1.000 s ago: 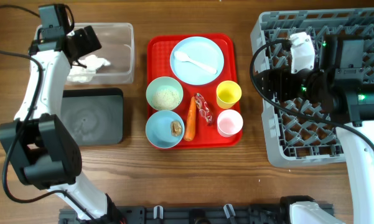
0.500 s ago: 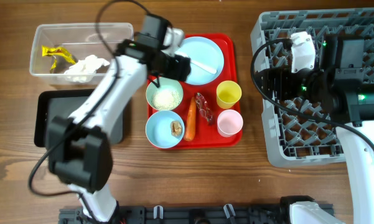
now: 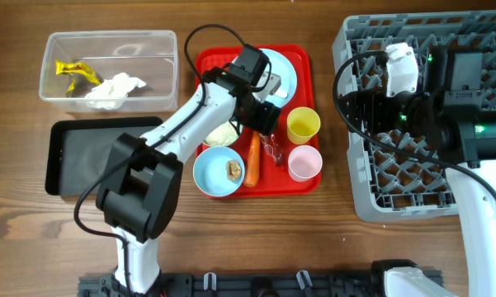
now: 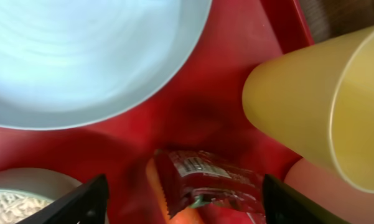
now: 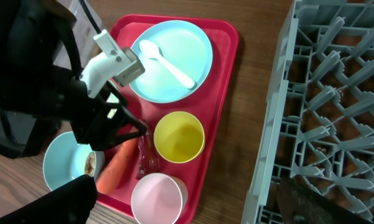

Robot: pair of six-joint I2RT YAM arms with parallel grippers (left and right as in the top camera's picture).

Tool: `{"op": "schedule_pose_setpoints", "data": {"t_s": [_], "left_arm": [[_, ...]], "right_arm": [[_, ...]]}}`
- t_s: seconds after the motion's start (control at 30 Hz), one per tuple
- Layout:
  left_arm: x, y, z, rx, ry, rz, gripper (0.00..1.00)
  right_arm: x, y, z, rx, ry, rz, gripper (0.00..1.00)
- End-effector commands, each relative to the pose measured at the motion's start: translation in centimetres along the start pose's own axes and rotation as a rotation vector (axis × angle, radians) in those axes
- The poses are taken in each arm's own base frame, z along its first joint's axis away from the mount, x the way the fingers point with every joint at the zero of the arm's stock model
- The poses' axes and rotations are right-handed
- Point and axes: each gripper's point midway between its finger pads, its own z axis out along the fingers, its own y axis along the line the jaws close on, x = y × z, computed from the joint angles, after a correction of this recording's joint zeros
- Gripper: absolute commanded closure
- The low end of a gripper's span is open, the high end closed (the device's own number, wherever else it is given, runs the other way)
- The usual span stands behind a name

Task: Sort waste into correct bins and load items into the dishwasher rack
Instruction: 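Grasp the red snack wrapper with left gripper and drop it into clear bin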

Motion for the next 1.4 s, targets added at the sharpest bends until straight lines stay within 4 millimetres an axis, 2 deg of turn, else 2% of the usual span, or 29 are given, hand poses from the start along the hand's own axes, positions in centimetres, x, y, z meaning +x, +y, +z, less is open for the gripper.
{"op": "schedule_pose_setpoints", "data": {"t_s": [0.0, 0.07, 0.6, 0.83, 1.0, 1.07, 1.17, 1.2, 1.23, 1.27, 1.37], "left_arm": [[0.8, -0.3, 1.1, 0.019, 0.041, 0.013, 0.24], [0.9, -0.3, 1.2, 0.019, 0.043, 0.013, 0.29], [1.5, -1.4, 1.7, 0.072, 0.069, 0.008, 0.95], [0.9, -1.9, 1.4, 0.096, 0.047, 0.014, 0.96], [-2.0, -3.1, -2.0, 0.129, -0.052, -0.039, 0.96], [-3.5, -3.2, -4.5, 0.133, -0.117, -0.063, 0.96], [-4.7, -1.6, -7.7, 0.104, -0.196, -0.13, 0.96], [-5.0, -0.8, -8.7, 0.096, -0.22, -0.152, 0.96], [-5.5, 1.2, -10.4, 0.062, -0.265, -0.208, 0.96], [-5.7, 2.4, -11.2, 0.04, -0.287, -0.239, 0.96], [-5.9, 9.0, -15.4, -0.068, -0.394, -0.356, 0.96]], "right_arm": [[-0.4, 0.3, -0.2, -0.011, -0.005, 0.007, 0.05], [-0.4, 0.3, -0.2, -0.011, -0.006, 0.006, 0.06], [-0.4, 0.3, -0.2, -0.011, -0.006, 0.006, 0.07], [-0.4, 0.3, -0.2, -0.011, -0.006, 0.006, 0.07], [-0.4, 0.3, -0.2, -0.01, -0.006, 0.006, 0.07], [-0.4, 0.3, -0.2, -0.01, -0.006, 0.006, 0.07], [-0.4, 0.3, -0.2, -0.01, -0.006, 0.006, 0.07], [-0.4, 0.3, -0.2, -0.01, -0.006, 0.006, 0.07], [-0.4, 0.3, -0.2, -0.01, -0.006, 0.006, 0.07], [-0.4, 0.3, -0.2, -0.01, -0.006, 0.006, 0.07], [-0.4, 0.3, -0.2, -0.01, -0.006, 0.006, 0.07]]}}
